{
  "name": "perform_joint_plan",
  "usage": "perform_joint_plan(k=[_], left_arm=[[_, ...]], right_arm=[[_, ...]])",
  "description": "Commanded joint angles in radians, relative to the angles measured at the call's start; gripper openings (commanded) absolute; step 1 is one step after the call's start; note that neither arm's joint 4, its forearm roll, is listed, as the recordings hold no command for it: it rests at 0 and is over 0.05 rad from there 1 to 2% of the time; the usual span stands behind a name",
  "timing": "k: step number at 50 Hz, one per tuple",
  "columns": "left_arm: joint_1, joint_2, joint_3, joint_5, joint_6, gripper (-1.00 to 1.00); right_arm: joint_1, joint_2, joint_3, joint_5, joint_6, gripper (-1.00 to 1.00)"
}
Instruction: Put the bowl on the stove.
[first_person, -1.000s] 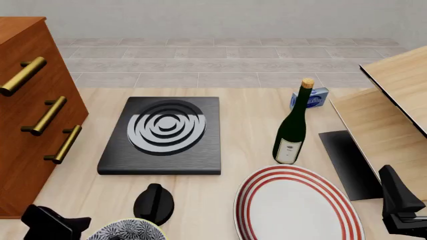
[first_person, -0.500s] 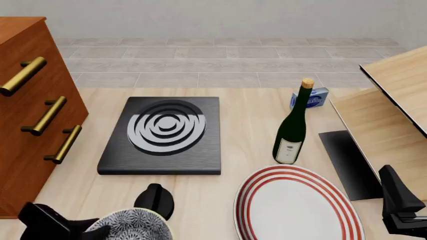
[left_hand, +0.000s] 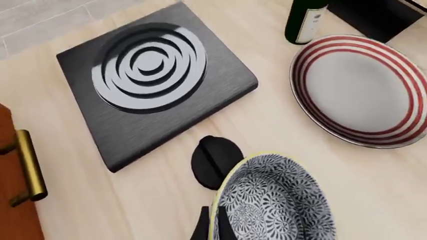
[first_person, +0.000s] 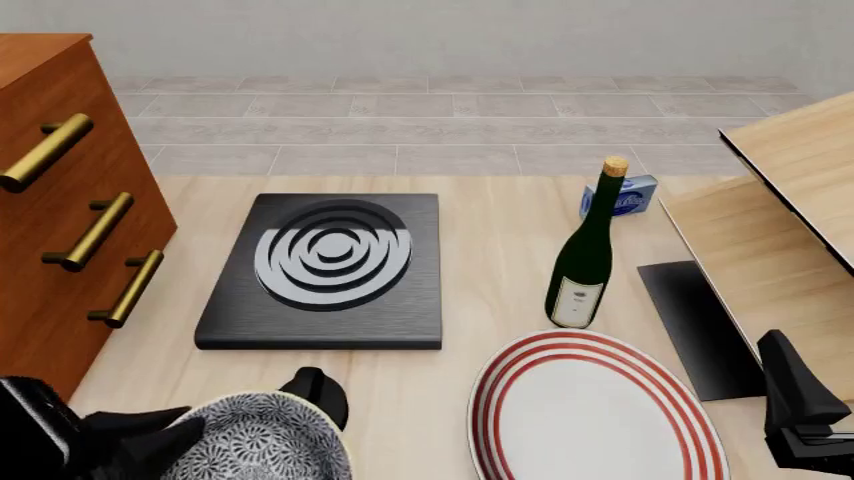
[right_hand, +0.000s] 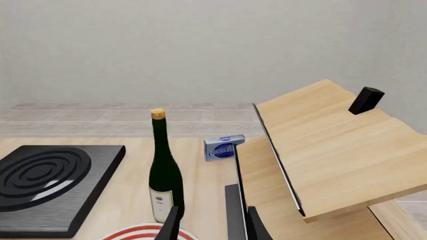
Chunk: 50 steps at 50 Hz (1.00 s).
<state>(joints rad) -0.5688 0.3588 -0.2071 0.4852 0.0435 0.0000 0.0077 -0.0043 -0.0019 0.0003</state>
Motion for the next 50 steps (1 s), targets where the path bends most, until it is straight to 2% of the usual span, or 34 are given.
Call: perform_joint_plan(k=[1, 2, 5, 11, 14, 16, 21, 22, 24, 27, 29, 30, 32, 34, 35, 37, 38, 40, 42, 50], left_arm=[[-0.021, -0.037, -0.166, 0.096, -0.019, -1.0], [-0.012, -0.041, -0.179, 0.093, 0.0, -1.0], [-0.004, -0.028, -0.206, 0.086, -0.003, -1.0], [0.039, 0.022, -0.272, 0.059, -0.048, -1.0], [0.06, 0.035, -0.297, 0.041, -0.043, -1.0], [0.084, 0.077, -0.315, 0.018, -0.082, -1.0], [0.122, 0.135, -0.355, -0.028, -0.113, -1.0], [0.131, 0.158, -0.359, -0.043, -0.137, -1.0], [0.136, 0.149, -0.363, -0.061, -0.127, -1.0], [0.135, 0.167, -0.363, -0.071, -0.155, -1.0], [0.16, 0.21, -0.373, -0.096, -0.194, -1.0], [0.176, 0.218, -0.376, -0.116, -0.179, -1.0], [0.212, 0.273, -0.391, -0.146, -0.22, -1.0], [0.215, 0.274, -0.397, -0.16, -0.204, -1.0], [0.239, 0.312, -0.404, -0.18, -0.229, -1.0], [0.239, 0.307, -0.407, -0.185, -0.217, -1.0], [0.257, 0.331, -0.415, -0.192, -0.241, -1.0], [0.257, 0.325, -0.43, -0.198, -0.238, -1.0], [0.266, 0.349, -0.448, -0.202, -0.278, -1.0], [0.305, 0.432, -0.506, -0.227, -0.346, -1.0]], right_arm=[[0.0, 0.0, 0.0, 0.0, 0.0, 1.0], [0.0, 0.0, 0.0, 0.0, 0.0, 1.0], [0.0, 0.0, 0.0, 0.0, 0.0, 1.0], [0.0, 0.0, 0.0, 0.0, 0.0, 1.0], [0.0, 0.0, 0.0, 0.0, 0.0, 1.0], [0.0, 0.0, 0.0, 0.0, 0.0, 1.0], [0.0, 0.0, 0.0, 0.0, 0.0, 1.0], [0.0, 0.0, 0.0, 0.0, 0.0, 1.0], [0.0, 0.0, 0.0, 0.0, 0.0, 1.0], [0.0, 0.0, 0.0, 0.0, 0.0, 1.0], [0.0, 0.0, 0.0, 0.0, 0.0, 1.0], [0.0, 0.0, 0.0, 0.0, 0.0, 1.0], [0.0, 0.0, 0.0, 0.0, 0.0, 1.0], [0.0, 0.0, 0.0, 0.0, 0.0, 1.0], [0.0, 0.0, 0.0, 0.0, 0.0, 1.0], [0.0, 0.0, 0.0, 0.0, 0.0, 1.0], [0.0, 0.0, 0.0, 0.0, 0.0, 1.0], [0.0, 0.0, 0.0, 0.0, 0.0, 1.0], [0.0, 0.0, 0.0, 0.0, 0.0, 1.0], [0.0, 0.0, 0.0, 0.0, 0.0, 1.0]])
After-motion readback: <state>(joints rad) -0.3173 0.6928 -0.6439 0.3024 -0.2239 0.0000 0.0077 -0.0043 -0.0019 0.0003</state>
